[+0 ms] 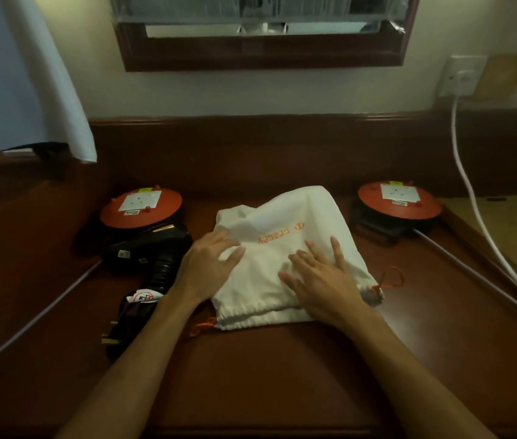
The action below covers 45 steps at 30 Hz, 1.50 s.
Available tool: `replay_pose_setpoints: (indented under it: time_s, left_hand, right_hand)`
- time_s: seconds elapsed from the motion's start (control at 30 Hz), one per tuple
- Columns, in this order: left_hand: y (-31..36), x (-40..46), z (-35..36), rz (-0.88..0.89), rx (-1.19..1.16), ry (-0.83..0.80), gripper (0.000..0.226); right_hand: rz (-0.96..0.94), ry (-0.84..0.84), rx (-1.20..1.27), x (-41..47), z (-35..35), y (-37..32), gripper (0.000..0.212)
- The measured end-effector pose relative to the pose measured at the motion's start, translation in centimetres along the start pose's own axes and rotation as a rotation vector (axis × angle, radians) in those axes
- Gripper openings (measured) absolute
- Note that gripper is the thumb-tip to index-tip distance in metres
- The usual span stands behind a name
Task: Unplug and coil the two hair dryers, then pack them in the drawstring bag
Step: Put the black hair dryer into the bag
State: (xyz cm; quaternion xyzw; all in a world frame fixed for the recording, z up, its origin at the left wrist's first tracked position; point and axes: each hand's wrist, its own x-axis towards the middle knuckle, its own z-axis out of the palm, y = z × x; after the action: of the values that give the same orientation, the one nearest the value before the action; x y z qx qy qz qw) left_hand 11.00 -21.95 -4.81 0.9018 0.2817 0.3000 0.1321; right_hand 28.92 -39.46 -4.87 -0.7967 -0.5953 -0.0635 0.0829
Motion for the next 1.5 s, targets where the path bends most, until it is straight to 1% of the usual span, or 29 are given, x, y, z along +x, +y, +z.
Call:
replay_pose_setpoints:
  time_s: [0.03,0.07,0.13,0.17,0.2,0.27,0.3,0.33,0.37,0.47,0.5,0.53,0.63,0.7,0.77,0.8,0.87,0.9,0.93,0.97,1.0,1.07,1.1,1.13,1.23,1.3,1.37,1.43,1.5]
  left_hand:
    - [0.2,-0.3,-1.0,0.019,-0.008,0.136,0.042]
    - [0.5,-0.7,-2.1,-0.005,0.015,0.252,0.033]
    - [0.6,-1.7,-4.3,-0.173,0.077,0.402,0.02]
    - [0.4,-2.3,-5.2,-0.293,0.117,0.419,0.022]
    - [0.0,-2.8,-6.0,-0.418,0.181,0.379,0.03]
    - [-0.8,-3.6,-7.3,-0.658,0.306,0.161,0.056]
    - [-1.2,-3.8,-7.8,-0.746,0.31,0.047,0.069]
    - [-1.6,-3.9,-8.1,-0.8,0.262,-0.031,0.079]
    - [-1.9,-4.0,-8.2,-0.818,0.195,-0.066,0.086]
    - [-2.6,-4.6,-8.0,-0.81,0.064,-0.098,0.107]
    - [-2.6,-4.7,-7.9,-0.814,0.04,-0.095,0.11]
    - [-2.3,-4.8,-7.8,-0.81,0.021,-0.069,0.108]
    - [-1.1,-5.2,-7.6,-0.732,-0.01,0.03,0.088]
    - [0.2,-5.4,-8.2,-0.677,-0.052,0.068,0.079]
    - [1.6,-5.5,-9.1,-0.616,-0.138,0.131,0.07]
    - [2.3,-5.5,-9.5,-0.585,-0.213,0.174,0.064]
    - [4.0,-5.4,-10.0,-0.524,-0.493,0.239,0.041]
    - [5.0,-5.2,-10.0,-0.497,-0.646,0.252,0.027]
    - [5.9,-4.9,-9.9,-0.477,-0.791,0.251,0.019]
    - [6.8,-4.6,-9.5,-0.466,-0.92,0.231,0.017]
    - [7.8,-4.4,-9.0,-0.459,-1.035,0.194,0.022]
    - [9.6,-4.0,-7.7,-0.421,-1.17,0.075,0.035]
    - [10.5,-3.9,-7.0,-0.391,-1.189,0.014,0.037]
    - [11.4,-3.8,-6.5,-0.367,-1.178,-0.033,0.035]
    - [13.1,-3.5,-5.4,-0.324,-1.16,-0.125,0.026]
    - [12.9,-3.3,-4.9,-0.294,-1.165,-0.213,0.032]
    - [12.4,-3.3,-4.3,-0.221,-1.125,-0.298,0.039]
    - [11.8,-3.5,-3.7,-0.158,-0.941,-0.309,0.044]
    - [10.8,-3.8,-2.6,-0.125,-0.648,-0.32,0.045]
  right_hand:
    - [0.011,0.041,0.042,0.0,-0.4,-0.2,0.07]
    - [0.016,0.072,0.085,0.0,-0.6,-0.4,0.068]
    - [0.015,0.09,0.149,0.0,-0.7,-0.5,0.065]
    - [0.018,0.089,0.165,-0.1,-0.6,-0.5,0.063]
    - [0.023,0.088,0.173,-0.1,-0.5,-0.4,0.062]
    - [0.02,0.097,0.167,-0.2,-0.3,-0.5,0.062]
    - [0.016,0.106,0.159,-0.3,-0.4,-0.5,0.063]
    - [0.013,0.112,0.15,-0.3,-0.4,-0.6,0.061]
    - [0.007,0.111,0.14,-0.4,-0.5,-0.8,0.058]
    - [-0.018,0.115,0.098,-0.3,-0.5,-1.0,0.05]
    - [-0.022,0.115,0.092,-0.3,-0.5,-0.9,0.046]
    - [-0.027,0.123,0.09,-0.3,-0.6,-0.8,0.042]
    - [-0.072,0.205,0.059,-0.5,-0.5,-0.7,0.031]
    - [-0.093,0.294,0.057,-0.6,-0.3,-0.6,0.024]
    - [-0.08,0.393,0.118,-1.1,-0.5,-0.7,0.022]
    - [-0.073,0.437,0.172,-1.6,-0.8,-1.0,0.022]
    - [-0.043,0.494,0.371,-2.8,-1.9,-2.3,0.021]
    - [-0.02,0.48,0.52,-3.5,-2.6,-3.1,0.021]
    - [-0.002,0.43,0.684,-4.1,-3.5,-3.9,0.025]
    - [0.007,0.353,0.843,-4.7,-4.6,-4.8,0.03]
    - [0.008,0.271,0.991,-5.1,-5.7,-5.5,0.036]
    - [0.009,0.141,1.235,-5.4,-7.7,-6.4,0.046]
    - [0.012,0.097,1.312,-5.4,-8.3,-6.6,0.05]
    - [0.016,0.089,1.345,-5.3,-8.7,-6.7,0.051]
    - [0.061,0.206,1.323,-5.2,-8.5,-6.1,0.057]
    - [0.095,0.253,1.354,-5.8,-7.9,-4.9,0.059]
    - [0.102,0.277,1.398,-6.5,-7.5,-3.3,0.054]
    - [0.113,0.29,1.414,-7.3,-7.6,-1.9,0.052]
    - [0.129,0.302,1.383,-8.0,-8.2,-0.6,0.049]
